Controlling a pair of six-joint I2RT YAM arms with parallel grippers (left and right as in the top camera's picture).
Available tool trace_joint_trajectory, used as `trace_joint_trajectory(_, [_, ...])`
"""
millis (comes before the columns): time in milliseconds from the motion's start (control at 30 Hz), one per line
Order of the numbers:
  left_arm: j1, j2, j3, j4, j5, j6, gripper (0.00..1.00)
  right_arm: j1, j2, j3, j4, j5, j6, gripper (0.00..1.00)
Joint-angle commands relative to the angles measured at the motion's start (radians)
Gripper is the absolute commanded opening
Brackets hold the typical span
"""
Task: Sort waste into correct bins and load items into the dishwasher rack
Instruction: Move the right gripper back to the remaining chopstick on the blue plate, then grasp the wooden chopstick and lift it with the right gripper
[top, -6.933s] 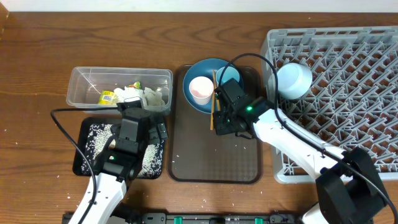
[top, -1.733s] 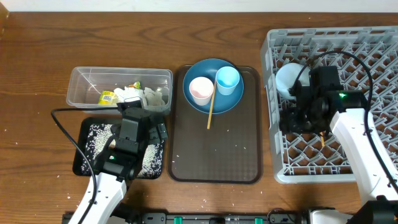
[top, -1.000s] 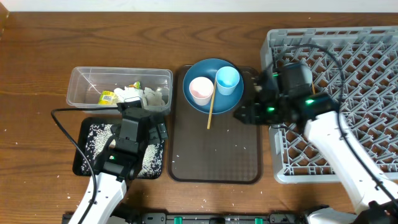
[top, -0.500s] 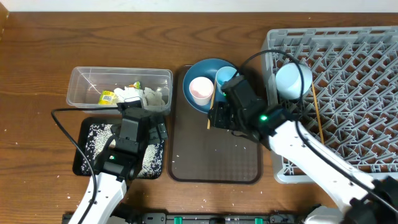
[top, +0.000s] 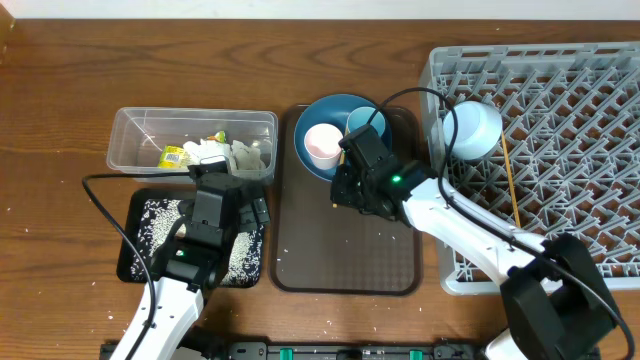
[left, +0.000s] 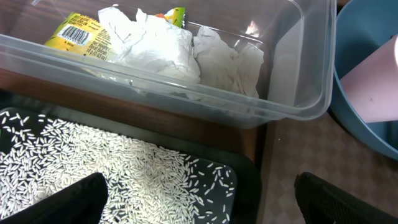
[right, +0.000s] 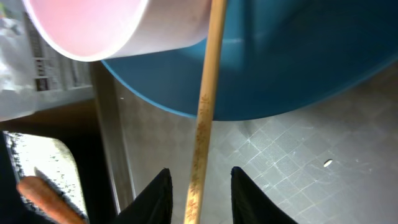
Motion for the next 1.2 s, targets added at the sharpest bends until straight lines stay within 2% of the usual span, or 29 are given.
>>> trace_joint_trajectory(0, [0.004,0.003,0.013,-0.002,-0.023,0.006,0.98,0.006,0.023,-0.002,0.002,-0.010,0.014,0.25])
trace_joint_trajectory(300, [0.004,0.003,0.013,-0.002,-0.023,0.006,0.98,0.007,0.025,-0.002,0.000,-0.039,0.014,0.14])
trace_joint_trajectory(467, [0.004,0.003,0.013,-0.002,-0.023,0.006,0.98,0.019,0.025,-0.002,-0.001,-0.042,0.014,0.12])
trace_joint_trajectory(667, [0.004,0.003,0.013,-0.002,-0.023,0.006,0.98,0.020,0.025,-0.002,-0.007,-0.042,0.013,0.01])
trace_joint_trajectory(967, [0.004,0.003,0.013,-0.002,-0.023,0.006,0.98,0.014,0.019,-0.001,-0.034,-0.043,0.008,0.01])
trace_joint_trajectory(1167, [0.004,0.003,0.013,-0.002,-0.023,0.006,0.98,0.008,-0.035,0.000,-0.039,-0.066,-0.050,0.01])
